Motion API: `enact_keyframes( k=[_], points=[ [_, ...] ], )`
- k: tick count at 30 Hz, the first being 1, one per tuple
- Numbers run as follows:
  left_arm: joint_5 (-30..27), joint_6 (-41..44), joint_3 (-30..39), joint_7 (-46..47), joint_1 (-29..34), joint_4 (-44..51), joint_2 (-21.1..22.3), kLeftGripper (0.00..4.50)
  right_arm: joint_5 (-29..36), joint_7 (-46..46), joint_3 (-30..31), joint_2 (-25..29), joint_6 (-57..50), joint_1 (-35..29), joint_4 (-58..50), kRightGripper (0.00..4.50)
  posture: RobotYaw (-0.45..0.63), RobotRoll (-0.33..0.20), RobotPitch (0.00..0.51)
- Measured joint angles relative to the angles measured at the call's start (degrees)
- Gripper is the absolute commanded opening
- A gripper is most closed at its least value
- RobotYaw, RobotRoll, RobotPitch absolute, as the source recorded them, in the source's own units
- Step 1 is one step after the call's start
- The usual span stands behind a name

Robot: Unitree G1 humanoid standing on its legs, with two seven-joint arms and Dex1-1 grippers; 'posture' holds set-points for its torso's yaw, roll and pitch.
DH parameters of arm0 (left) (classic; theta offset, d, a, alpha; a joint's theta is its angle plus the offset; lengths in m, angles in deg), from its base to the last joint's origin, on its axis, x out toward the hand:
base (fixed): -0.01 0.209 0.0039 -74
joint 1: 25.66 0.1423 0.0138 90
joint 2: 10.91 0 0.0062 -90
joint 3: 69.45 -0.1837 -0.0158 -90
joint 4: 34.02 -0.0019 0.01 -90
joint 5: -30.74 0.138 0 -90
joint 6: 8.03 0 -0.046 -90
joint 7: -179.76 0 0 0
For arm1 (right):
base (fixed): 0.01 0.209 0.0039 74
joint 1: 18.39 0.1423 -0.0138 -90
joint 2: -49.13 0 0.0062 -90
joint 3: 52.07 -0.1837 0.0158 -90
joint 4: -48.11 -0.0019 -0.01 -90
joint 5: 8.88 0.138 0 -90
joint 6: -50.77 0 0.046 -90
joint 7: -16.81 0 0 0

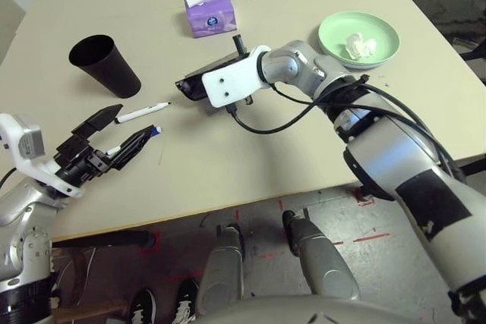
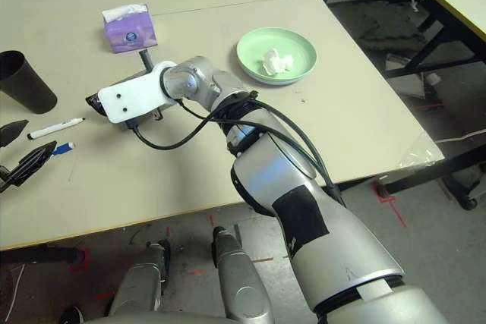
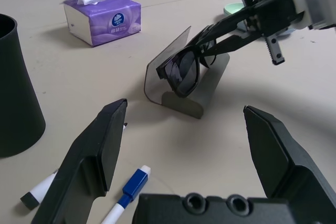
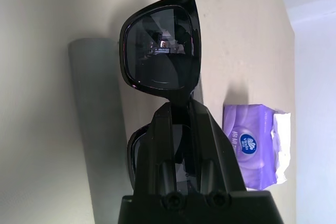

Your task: Organize and tidy the items on the table.

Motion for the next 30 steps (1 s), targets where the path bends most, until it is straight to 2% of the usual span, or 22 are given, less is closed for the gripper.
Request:
enact_keyframes(
  k=[10,23,30],
  points=[
    [-0.26,0.03,0.07,0.24,0.69,0.55,-0.01,4.50,-5.14,-7.47,2.05,0.70,1.18,0.59,1.82,0.16,-0.05,0.000,0.270],
    [-0.54,0.02,0.06,0.19,0.84,0.59,-0.12,4.50,-7.25,-7.05,3.08,1.56,0.93,0.61,3.27,0.16,-0.06,0.000,0.267],
    [-0.53,0.02,0.01,0.09,0.74,0.56,-0.26,4.50,-6.94,-6.63,2.98,1.57,0.93,0.62,3.26,2.58,-0.07,0.000,0.263]
  ],
)
